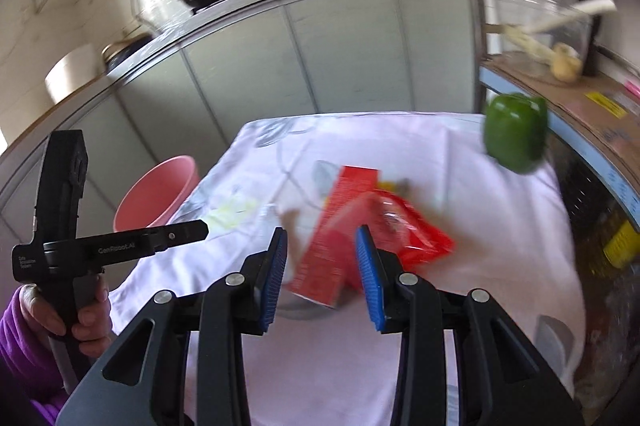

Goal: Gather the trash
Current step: 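Grasp the white foam strip with the left tool while the right tool grasps the red snack bag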

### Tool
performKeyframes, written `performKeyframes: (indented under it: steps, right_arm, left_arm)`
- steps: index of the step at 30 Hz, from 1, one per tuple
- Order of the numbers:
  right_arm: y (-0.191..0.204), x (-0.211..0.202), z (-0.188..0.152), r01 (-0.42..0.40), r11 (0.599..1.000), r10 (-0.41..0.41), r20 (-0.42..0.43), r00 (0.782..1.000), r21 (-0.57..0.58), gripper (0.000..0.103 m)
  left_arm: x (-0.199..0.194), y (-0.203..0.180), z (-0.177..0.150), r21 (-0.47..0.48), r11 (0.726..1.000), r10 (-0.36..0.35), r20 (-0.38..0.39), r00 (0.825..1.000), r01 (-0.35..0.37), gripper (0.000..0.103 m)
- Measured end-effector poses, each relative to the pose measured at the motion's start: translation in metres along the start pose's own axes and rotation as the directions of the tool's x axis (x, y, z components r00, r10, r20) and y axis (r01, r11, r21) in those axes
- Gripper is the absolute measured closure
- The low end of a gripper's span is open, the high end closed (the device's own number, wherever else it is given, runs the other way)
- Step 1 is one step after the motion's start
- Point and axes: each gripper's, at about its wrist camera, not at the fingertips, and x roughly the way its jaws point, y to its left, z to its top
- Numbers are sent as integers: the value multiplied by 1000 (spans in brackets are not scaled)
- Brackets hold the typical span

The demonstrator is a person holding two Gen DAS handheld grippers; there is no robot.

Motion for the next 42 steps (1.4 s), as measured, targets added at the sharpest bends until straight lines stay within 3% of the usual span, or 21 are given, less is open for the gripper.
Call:
performKeyframes:
  steps: [6,14,15,16,17,23,25,37,42]
  right_arm:
    - [-25,-9,-8,13,999,-13,13,1000,48,67]
    - [-44,-11,-12,14,997,-15,13,1000,74,66]
    - [-48,-10,-13,13,997,-14,10,1000,81,65]
    - [-52,-10,-14,12,996,-13,7,1000,91,57]
    - [-55,-9,-14,9,995,-10,6,1000,98,52]
    - [-78,1,-14,-7,988,10,-19,1000,156,52]
    - [-86,7,-13,-20,982,26,-30,999,186,52]
    - [-98,53,-4,-62,970,92,-116,989,237,52]
    - [-90,59,-4,-58,975,82,-106,991,216,52]
  left_arm:
    - [40,-23,10,-51,999,5,-105,994,-10,68]
    - [76,-36,20,-65,989,117,-170,978,-130,68]
    - [80,-37,20,-64,987,134,-177,975,-147,68]
    - [82,-38,20,-63,986,144,-182,973,-157,68]
    - [84,-39,20,-61,984,154,-179,972,-168,68]
    - [90,-51,19,-22,981,186,-158,970,-192,66]
    - [88,-51,16,-3,980,195,-140,971,-198,72]
    - [60,-35,8,3,993,115,-73,991,-115,76]
    - [46,-29,6,8,994,114,-39,993,-113,76]
